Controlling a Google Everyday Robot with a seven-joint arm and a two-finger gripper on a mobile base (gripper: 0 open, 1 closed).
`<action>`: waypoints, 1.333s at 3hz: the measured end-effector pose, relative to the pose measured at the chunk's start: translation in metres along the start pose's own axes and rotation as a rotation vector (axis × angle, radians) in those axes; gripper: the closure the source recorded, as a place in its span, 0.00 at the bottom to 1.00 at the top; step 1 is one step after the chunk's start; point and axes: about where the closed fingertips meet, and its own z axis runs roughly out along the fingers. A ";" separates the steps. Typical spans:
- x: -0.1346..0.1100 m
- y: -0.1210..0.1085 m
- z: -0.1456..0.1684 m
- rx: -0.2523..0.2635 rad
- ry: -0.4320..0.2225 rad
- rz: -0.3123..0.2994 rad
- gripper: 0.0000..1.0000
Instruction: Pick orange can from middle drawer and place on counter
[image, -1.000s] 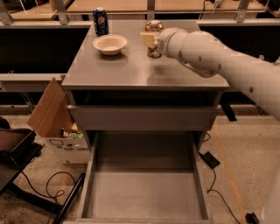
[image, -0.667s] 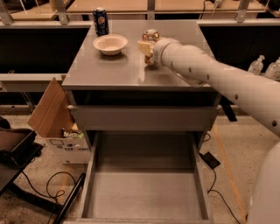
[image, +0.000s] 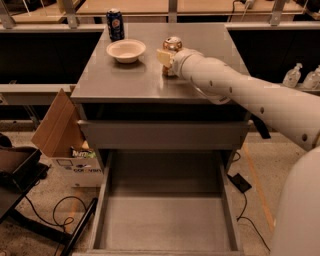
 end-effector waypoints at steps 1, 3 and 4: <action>-0.002 0.000 0.000 0.000 0.000 0.000 0.51; -0.002 0.000 0.000 0.000 0.000 0.000 0.05; -0.005 0.002 -0.001 -0.005 0.000 -0.003 0.00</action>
Offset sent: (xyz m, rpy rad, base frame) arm 0.0000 0.0000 0.0015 0.0000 0.0000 0.0000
